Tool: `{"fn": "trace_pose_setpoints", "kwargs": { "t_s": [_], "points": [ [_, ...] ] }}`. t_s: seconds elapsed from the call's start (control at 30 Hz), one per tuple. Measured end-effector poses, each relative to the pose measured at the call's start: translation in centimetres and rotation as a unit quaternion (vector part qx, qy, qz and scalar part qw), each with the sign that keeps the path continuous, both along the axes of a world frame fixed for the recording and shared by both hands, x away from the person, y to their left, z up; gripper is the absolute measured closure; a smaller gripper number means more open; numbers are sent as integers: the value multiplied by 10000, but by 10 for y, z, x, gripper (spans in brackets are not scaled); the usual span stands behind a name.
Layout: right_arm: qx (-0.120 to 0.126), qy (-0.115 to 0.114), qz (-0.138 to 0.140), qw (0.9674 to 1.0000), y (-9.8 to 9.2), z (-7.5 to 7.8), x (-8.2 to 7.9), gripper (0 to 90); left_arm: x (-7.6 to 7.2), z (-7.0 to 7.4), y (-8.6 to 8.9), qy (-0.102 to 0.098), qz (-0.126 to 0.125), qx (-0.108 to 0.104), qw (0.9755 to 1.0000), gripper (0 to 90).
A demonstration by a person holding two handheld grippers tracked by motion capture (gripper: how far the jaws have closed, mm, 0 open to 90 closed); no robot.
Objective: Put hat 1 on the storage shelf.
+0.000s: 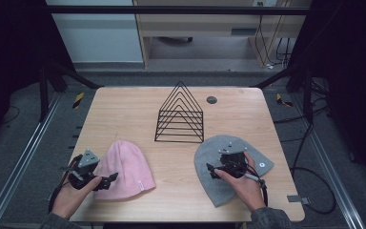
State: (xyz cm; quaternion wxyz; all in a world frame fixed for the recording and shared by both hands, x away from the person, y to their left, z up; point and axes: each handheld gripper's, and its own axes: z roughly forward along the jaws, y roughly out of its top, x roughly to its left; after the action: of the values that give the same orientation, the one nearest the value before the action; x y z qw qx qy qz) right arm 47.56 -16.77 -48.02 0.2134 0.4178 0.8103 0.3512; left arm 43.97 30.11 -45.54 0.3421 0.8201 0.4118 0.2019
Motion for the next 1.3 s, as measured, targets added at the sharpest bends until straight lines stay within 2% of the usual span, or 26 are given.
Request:
{"fn": "trace_pose_setpoints", "kwargs": {
  "t_s": [0.1, 0.17, 0.23, 0.33, 0.37, 0.4, 0.43, 0.47, 0.5, 0.53, 0.57, 0.6, 0.63, 0.67, 0.7, 0.73, 0.77, 0.83, 0.9, 1.07, 1.1, 1.2, 1.3],
  "points": [
    [44, 72, 4, 10000, -2, 0, 0, 93, 4, 4, 0, -140, 7, -25, 9999, 62],
    [121, 91, 65, 9999, -3, 1, -1, 112, 14, 10, -2, -234, 56, 53, 9997, 65],
    [179, 77, 109, 9998, -4, 3, -2, 177, 24, 16, -5, -241, 83, 197, 9995, 80],
    [164, 114, 74, 9998, -5, 4, -4, 235, 46, 29, -8, -259, 108, 270, 9992, 114],
    [132, 129, 74, 9998, -5, 4, -4, 252, 55, 34, -8, -210, 143, 293, 9992, 126],
    [113, 122, 73, 9998, -5, 4, -5, 269, 55, 34, -8, -210, 143, 293, 9992, 140],
    [115, 112, 94, 9998, -5, 4, -6, 299, 76, 40, -6, -95, 163, 191, 9996, 150],
    [121, 89, 98, 9998, -5, 4, -7, 313, 83, 40, -5, -34, 131, 191, 9997, 160],
    [121, 89, 98, 9998, -5, 4, -7, 313, 83, 40, -5, -34, 131, 191, 9997, 175],
    [109, 68, 114, 9999, -6, 4, -7, 324, 92, 39, -3, 61, 112, 208, 9997, 175],
    [85, 39, 131, 9999, -6, 4, -7, 351, 97, 37, -2, 74, 147, 158, 9997, 180],
    [79, 78, 138, 9998, -7, 4, -6, 371, 99, 32, 1, 5, 239, -161, 9996, 209],
    [35, 92, 135, 9999, -7, 3, -6, 372, 100, 29, 0, 69, 264, -213, 9994, 231],
    [40, 107, 124, 9999, -7, 3, -5, 376, 99, 24, -1, 163, 157, -133, 9997, 235],
    [40, 107, 124, 9999, -7, 3, -5, 376, 99, 24, -1, 163, 157, -133, 9997, 230],
    [11, 134, 120, 9998, -7, 1, -4, 381, 97, 19, -1, 141, 197, 3, 9997, 230],
    [11, 134, 120, 9998, -7, 1, -4, 381, 97, 19, -1, 141, 197, 3, 9997, 231],
    [-28, 143, 132, 9998, -6, 2, -4, 381, 98, 11, 3, 299, 219, -206, 9991, 232],
    [-64, 154, 139, 9998, -5, 2, -5, 381, 98, 4, 3, 410, 185, -94, 9989, 252],
    [-65, 205, 111, 9997, -7, 0, -4, 372, 100, -7, -3, 520, 67, -37, 9986, 242],
    [-56, 220, 109, 9997, -7, 0, -4, 369, 102, -14, -7, 609, 58, 62, 9981, 227],
    [-50, 242, 138, 9996, -6, -1, -4, 359, 103, -22, -12, 834, -8, 45, 9965, 213],
    [-45, 230, 126, 9996, -6, -1, -4, 353, 101, -21, -14, 881, -63, 10, 9961, 307]
  ]
}}
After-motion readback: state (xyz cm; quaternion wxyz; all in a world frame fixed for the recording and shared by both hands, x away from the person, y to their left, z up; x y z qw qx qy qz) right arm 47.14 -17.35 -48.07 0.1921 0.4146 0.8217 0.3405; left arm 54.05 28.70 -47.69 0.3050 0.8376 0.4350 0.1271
